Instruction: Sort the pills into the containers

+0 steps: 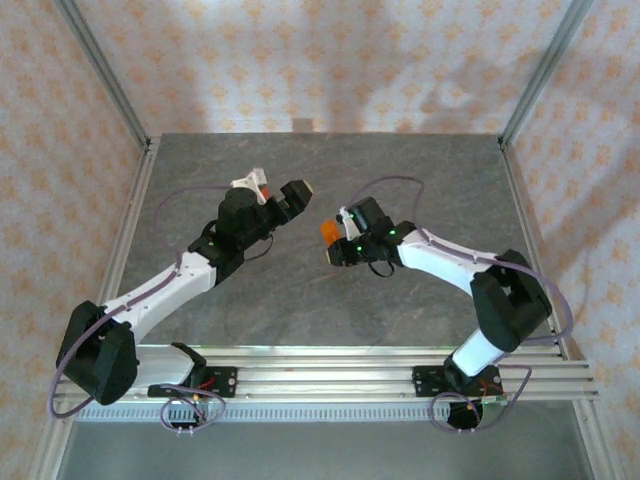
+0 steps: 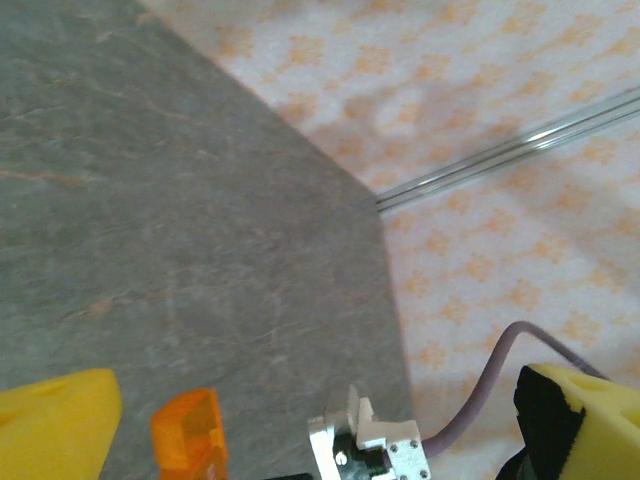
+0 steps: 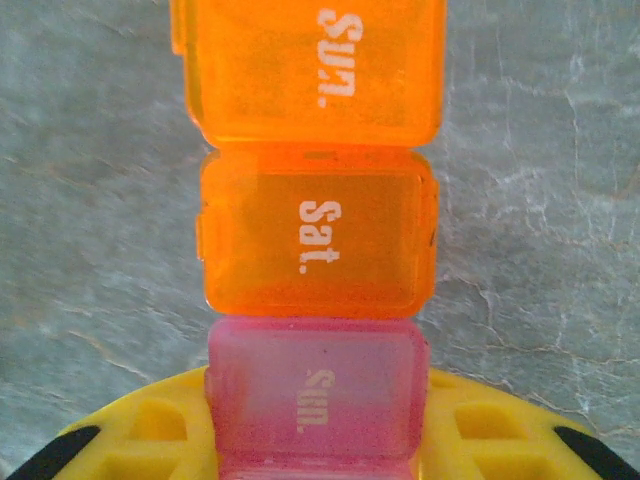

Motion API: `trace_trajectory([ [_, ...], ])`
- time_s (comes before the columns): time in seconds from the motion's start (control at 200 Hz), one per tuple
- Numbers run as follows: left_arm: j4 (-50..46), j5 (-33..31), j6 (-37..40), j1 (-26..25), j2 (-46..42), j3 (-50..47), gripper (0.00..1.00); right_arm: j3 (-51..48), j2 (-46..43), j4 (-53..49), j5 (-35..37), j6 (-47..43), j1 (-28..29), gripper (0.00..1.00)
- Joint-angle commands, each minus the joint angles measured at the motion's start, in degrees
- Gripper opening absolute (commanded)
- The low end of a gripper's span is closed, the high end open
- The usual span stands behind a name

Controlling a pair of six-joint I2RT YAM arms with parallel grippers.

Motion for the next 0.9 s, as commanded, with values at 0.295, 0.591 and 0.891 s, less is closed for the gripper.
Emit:
trace_trajectory([
  [0.295, -1.5, -1.9, 2.9, 0.2, 0.3, -2.9, 1.0, 1.9, 7.2, -3.4, 2.9, -5.9, 1.1, 0.37],
  [0.591, 0.0, -2.1, 2.7, 0.2, 1.0, -3.6, 1.0, 0.8, 9.8, -3.9, 6.8, -6.0, 3.5, 0.42],
  [0.891, 0.7, -1.6, 2.7, 0.2, 2.0, -3.0, 1.0, -0.6, 7.3, -6.3, 11.7, -3.5, 3.5, 0.71],
])
